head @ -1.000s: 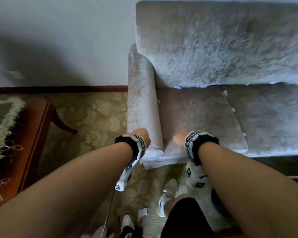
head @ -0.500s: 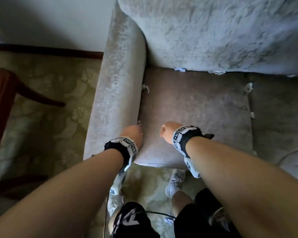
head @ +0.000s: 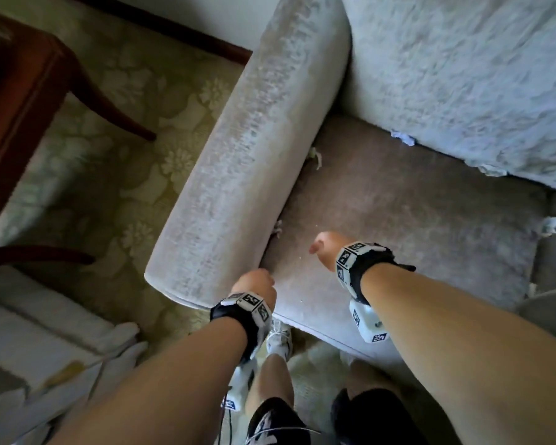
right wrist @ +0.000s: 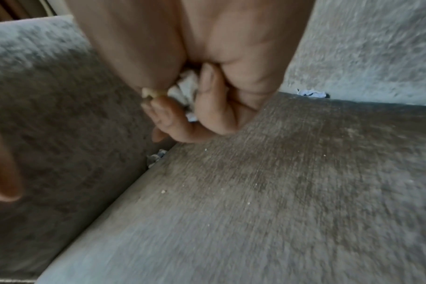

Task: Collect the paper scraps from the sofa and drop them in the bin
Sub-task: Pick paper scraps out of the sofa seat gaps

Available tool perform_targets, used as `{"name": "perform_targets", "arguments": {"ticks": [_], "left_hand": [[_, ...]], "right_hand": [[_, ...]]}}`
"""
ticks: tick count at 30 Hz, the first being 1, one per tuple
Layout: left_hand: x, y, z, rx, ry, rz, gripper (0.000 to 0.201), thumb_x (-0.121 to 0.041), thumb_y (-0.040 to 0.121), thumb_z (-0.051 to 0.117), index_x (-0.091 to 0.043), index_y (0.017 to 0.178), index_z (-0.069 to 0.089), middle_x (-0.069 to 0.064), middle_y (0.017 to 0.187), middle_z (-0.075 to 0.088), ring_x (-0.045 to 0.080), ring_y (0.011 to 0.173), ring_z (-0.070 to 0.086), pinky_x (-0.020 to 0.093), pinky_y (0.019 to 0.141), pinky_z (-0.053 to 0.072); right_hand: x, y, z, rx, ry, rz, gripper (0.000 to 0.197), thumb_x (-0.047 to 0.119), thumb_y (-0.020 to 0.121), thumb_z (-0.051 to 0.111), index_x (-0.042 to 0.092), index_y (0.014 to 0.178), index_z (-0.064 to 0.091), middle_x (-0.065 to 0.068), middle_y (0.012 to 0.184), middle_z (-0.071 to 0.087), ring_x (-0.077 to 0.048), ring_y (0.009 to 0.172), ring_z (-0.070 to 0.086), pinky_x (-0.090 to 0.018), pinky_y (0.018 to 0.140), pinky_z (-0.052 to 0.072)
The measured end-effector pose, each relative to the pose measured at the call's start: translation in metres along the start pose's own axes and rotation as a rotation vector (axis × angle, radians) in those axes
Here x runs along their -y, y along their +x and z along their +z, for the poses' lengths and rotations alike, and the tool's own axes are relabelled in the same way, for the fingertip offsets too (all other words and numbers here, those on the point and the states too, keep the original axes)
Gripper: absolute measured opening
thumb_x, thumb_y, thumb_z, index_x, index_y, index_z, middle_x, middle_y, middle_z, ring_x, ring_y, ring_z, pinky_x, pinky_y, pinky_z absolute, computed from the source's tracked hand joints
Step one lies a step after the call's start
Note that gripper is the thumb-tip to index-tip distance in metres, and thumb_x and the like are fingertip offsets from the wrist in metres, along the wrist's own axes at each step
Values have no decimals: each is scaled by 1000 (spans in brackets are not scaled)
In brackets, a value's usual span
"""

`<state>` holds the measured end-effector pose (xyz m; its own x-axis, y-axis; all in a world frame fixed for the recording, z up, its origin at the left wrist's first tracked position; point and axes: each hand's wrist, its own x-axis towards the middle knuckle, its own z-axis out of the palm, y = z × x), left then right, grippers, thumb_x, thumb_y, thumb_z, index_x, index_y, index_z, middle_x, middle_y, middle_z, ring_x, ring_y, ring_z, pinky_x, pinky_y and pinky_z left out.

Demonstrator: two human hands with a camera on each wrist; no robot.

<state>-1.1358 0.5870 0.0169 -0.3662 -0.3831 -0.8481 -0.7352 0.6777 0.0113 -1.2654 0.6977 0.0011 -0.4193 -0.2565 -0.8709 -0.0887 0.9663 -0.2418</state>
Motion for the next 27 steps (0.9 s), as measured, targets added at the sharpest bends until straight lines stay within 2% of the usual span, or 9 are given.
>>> {"name": "perform_targets", "arguments": {"ticks": [4,7,11,15,17,19,21,24,27], "left_hand": [[-35,16,-9,-48,-87,-66,37,-19,102,30,-8,129,53,16,127,59,31,116,58,35,92,47],[-67,28,-17,-69,-160,-118,42,-24,103,28,-13,140,43,17,129,57,31,117,57,33,89,45],[-105,54,-16,-48,-128,-76,47,-19,102,33,-9,148,28,18,146,41,33,131,45,38,105,37],[-116,88,-9,-47,12,-224,58,-12,101,28,3,150,-1,19,157,14,34,141,28,44,111,30],[-122,98,-13,-33,111,-227,64,-13,100,32,5,148,-7,20,158,8,35,142,26,45,108,32],[-128,99,-18,27,219,-209,67,-16,101,35,3,149,-7,20,158,6,35,143,23,44,109,31],[-134,105,-21,130,312,-168,64,-23,101,37,-2,151,3,22,158,3,37,146,13,46,112,25],[-141,116,-20,228,473,-128,58,-31,99,36,-15,152,16,18,159,6,36,146,11,50,109,27],[-138,130,-13,210,432,-194,64,-32,96,40,-11,152,14,24,158,0,39,146,2,52,113,20]], "right_hand": [[-24,13,-17,-93,3,-40,51,37,101,23,4,116,61,-16,121,62,-31,113,58,-35,96,41],[-44,27,-36,-128,-37,-75,58,41,101,19,2,113,60,-16,120,62,-32,112,58,-36,94,41],[-68,57,-53,-93,-72,-114,56,39,102,19,1,117,58,-19,123,59,-32,115,56,-35,94,41],[-84,81,-49,-113,-155,-164,49,38,101,22,11,90,62,-18,99,64,-31,93,61,-33,80,43],[-91,98,-41,-100,-179,-183,49,38,100,21,12,89,62,-15,99,65,-32,92,62,-34,82,46],[-95,109,-34,-48,-173,-198,51,37,100,19,13,77,58,-11,88,62,-31,87,61,-34,79,46],[-94,119,-32,-14,-123,-169,50,35,100,20,18,59,42,-6,72,52,-28,76,55,-31,72,40],[-93,135,-29,16,-74,-139,48,32,100,25,19,55,35,-3,63,43,-25,71,47,-29,70,34],[-94,149,-25,17,-74,-116,46,36,97,29,17,56,38,-4,62,44,-27,71,51,-29,68,36]]}}
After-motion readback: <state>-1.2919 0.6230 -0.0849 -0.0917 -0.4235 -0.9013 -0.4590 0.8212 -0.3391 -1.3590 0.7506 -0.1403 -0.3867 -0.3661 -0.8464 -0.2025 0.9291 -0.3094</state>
